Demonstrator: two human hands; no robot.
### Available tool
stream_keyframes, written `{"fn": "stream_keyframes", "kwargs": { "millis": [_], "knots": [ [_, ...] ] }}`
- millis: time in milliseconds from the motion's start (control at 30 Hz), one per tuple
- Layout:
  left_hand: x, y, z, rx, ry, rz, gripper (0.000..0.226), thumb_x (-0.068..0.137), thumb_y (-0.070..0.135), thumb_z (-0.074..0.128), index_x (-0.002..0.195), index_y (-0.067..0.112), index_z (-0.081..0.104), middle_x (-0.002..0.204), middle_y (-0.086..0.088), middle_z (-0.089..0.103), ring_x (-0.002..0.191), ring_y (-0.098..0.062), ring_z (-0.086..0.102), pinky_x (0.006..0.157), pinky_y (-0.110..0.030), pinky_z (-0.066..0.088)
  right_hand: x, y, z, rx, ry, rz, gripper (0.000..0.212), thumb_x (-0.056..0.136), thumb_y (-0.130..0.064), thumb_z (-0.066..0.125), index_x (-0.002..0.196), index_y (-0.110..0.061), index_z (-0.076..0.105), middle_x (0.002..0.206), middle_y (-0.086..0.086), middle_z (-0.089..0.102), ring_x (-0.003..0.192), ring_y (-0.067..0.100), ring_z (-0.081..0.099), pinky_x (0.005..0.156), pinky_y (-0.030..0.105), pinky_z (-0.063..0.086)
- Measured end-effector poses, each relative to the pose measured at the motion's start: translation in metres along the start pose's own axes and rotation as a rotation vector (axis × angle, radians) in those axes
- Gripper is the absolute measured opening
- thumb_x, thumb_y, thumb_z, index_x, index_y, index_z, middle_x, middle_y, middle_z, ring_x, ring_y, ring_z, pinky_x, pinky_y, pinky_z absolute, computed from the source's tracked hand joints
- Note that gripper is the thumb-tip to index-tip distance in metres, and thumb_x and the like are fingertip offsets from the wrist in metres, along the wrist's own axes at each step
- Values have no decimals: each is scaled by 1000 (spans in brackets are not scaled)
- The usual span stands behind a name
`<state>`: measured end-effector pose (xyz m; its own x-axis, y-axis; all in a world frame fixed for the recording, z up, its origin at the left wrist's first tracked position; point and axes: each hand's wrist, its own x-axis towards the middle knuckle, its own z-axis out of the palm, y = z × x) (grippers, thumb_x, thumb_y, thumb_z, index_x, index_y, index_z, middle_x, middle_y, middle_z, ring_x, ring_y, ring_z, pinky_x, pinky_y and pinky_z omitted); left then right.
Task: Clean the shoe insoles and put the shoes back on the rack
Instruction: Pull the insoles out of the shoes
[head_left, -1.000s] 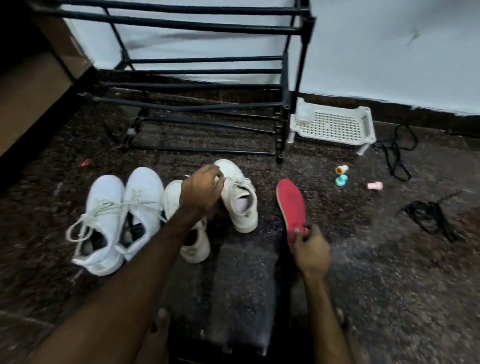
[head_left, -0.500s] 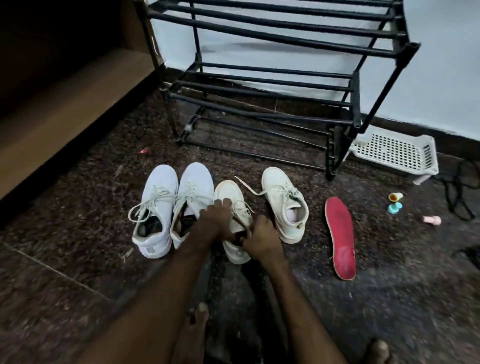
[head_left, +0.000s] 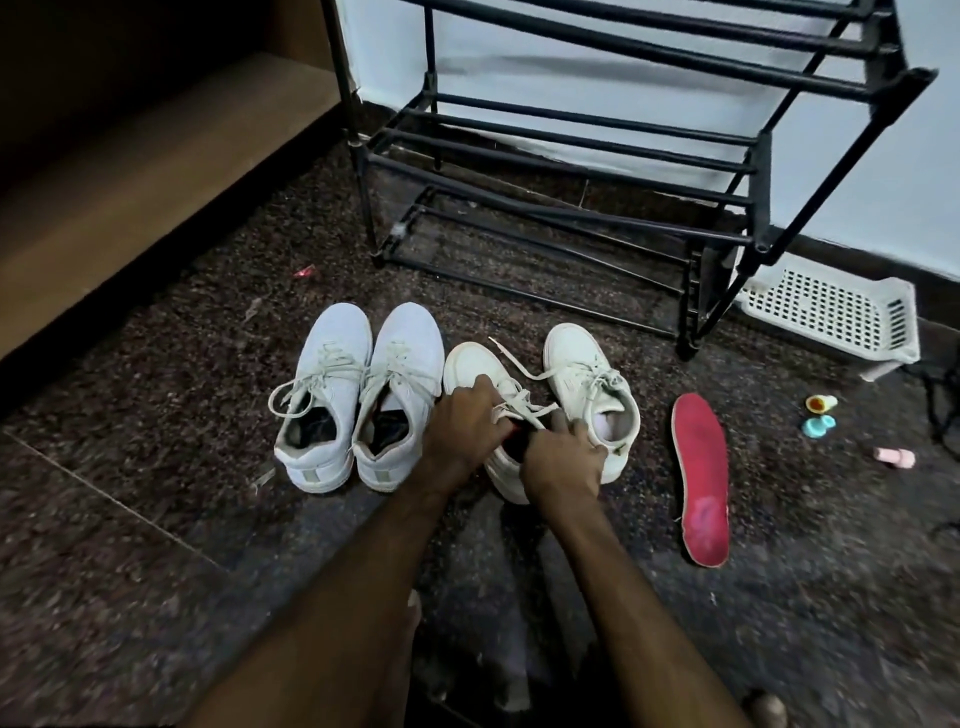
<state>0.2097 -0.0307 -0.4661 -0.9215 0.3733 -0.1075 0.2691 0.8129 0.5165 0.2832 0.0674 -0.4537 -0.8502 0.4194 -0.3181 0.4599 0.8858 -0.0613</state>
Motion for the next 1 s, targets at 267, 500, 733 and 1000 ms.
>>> {"fn": "stream_keyframes", "kwargs": {
  "millis": [267,500,733,1000],
  "knots": [
    [3,-4,10,-140,80,-116,29,70,34,73,90,15,66,87,-8,72,90,-30,65,74,-32,48,21,-5,-2,-28,-259,15,49,94,-25,40,143,-28,40,160,2,3,144,26,3,106,51,22],
    [4,-4,14,-152,62,-156,22,71,34,72,82,17,63,83,-4,71,88,-29,64,74,-34,49,21,-21,-6,-101,-191,58,40,91,-36,45,128,-24,54,140,7,42,132,32,22,102,46,27],
    [6,1,14,-152,61,-132,24,71,33,72,81,14,63,82,-5,70,85,-30,64,70,-34,46,32,-18,-5,-168,-21,37,28,93,-24,43,111,-24,65,118,-1,62,116,24,36,90,43,27],
    [3,-1,26,-233,94,-142,24,71,28,73,81,12,58,89,-6,62,87,-30,59,74,-39,45,17,-11,-8,-15,78,-15,27,86,-26,52,108,-19,67,134,6,40,124,28,31,92,47,30]
  ]
}}
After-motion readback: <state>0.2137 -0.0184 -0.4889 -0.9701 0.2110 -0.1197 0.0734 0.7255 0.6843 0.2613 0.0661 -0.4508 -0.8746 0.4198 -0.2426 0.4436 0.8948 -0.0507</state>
